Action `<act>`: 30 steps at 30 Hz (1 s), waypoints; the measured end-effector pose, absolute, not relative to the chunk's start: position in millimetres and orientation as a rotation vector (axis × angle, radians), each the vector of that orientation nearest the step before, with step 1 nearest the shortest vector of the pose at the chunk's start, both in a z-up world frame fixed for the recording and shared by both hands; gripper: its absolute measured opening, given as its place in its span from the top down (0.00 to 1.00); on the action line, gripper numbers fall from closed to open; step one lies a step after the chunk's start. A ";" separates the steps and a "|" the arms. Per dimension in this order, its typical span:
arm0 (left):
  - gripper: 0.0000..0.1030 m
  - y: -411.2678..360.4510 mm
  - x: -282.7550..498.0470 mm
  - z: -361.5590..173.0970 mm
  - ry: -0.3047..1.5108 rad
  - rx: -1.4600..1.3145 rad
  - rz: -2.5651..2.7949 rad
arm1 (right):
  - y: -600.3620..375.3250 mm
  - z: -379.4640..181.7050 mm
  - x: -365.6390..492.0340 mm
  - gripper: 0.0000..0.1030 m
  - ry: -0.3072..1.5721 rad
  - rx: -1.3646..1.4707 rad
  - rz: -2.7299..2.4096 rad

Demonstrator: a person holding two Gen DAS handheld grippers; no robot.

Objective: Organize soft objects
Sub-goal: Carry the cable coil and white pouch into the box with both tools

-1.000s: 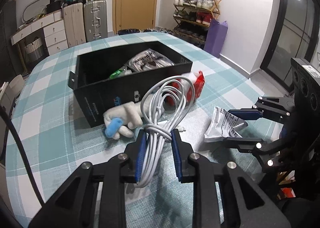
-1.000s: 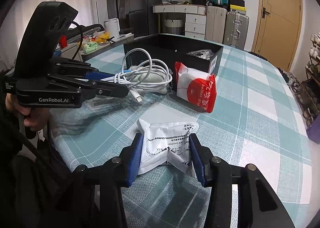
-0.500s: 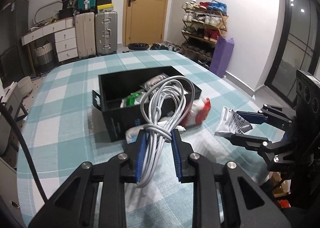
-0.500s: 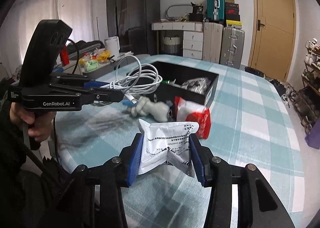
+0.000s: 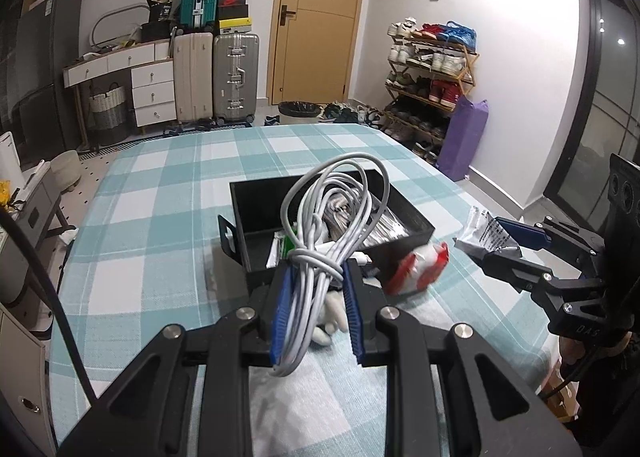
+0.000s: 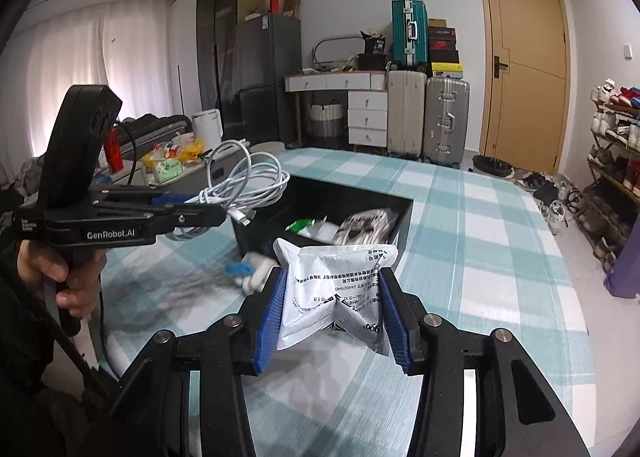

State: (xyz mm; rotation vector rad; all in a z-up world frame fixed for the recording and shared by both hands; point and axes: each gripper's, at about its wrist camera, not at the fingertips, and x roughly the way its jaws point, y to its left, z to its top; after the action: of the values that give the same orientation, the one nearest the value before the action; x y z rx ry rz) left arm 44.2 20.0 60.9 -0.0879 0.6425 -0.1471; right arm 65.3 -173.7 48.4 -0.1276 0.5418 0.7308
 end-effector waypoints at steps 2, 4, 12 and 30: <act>0.78 21.1 47.8 61.8 0.638 -0.089 -0.142 | -171.1 51.3 71.1 0.55 0.535 -0.120 0.728; 0.78 22.0 51.4 62.1 0.637 -0.087 -0.137 | -167.4 54.4 75.5 0.55 0.529 -0.121 0.728; 0.78 24.5 66.3 65.6 0.630 -0.097 -0.125 | -151.8 61.1 92.5 0.55 0.520 -0.123 0.743; 0.78 28.3 99.2 64.7 0.648 -0.099 -0.102 | -132.7 62.5 124.4 0.55 0.549 -0.109 0.745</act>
State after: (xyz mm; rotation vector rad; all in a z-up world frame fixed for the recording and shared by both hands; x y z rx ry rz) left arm 99.2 28.2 64.7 -0.0985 0.6482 -0.1016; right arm 124.4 -132.7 62.5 -0.1093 0.5492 0.7455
